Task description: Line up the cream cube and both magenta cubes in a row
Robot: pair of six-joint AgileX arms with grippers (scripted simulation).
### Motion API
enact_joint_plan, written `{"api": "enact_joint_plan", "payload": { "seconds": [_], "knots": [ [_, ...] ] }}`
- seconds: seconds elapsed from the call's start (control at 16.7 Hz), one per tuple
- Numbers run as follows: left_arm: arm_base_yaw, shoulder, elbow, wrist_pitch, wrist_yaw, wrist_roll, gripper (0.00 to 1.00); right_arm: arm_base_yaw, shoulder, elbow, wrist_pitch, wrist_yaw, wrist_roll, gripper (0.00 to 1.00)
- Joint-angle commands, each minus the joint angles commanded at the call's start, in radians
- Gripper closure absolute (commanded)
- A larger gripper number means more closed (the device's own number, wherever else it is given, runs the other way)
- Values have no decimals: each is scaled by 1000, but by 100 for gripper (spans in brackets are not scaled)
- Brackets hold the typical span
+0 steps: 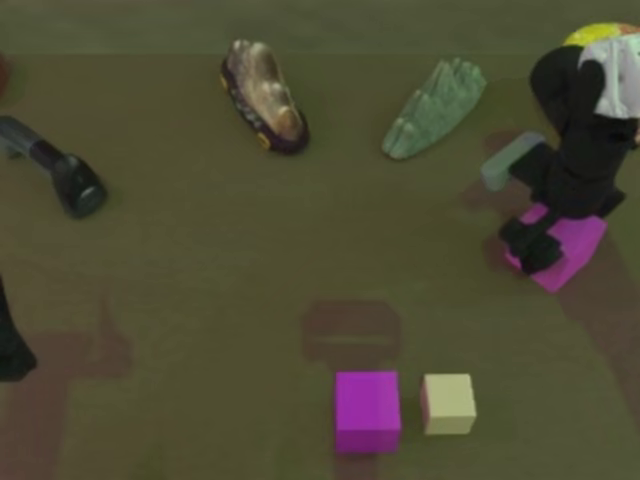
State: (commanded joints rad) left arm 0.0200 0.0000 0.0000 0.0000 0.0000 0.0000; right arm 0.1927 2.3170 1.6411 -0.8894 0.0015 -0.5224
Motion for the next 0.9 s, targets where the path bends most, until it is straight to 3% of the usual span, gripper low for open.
{"api": "enact_joint_plan", "payload": {
  "seconds": [0.42, 0.9],
  "knots": [
    [0, 0, 0, 0, 0, 0, 0, 9, -82, 125, -212, -1, -3, 100],
    [0, 0, 0, 0, 0, 0, 0, 45, -73, 154, -234, -1, 65, 100]
  ]
}}
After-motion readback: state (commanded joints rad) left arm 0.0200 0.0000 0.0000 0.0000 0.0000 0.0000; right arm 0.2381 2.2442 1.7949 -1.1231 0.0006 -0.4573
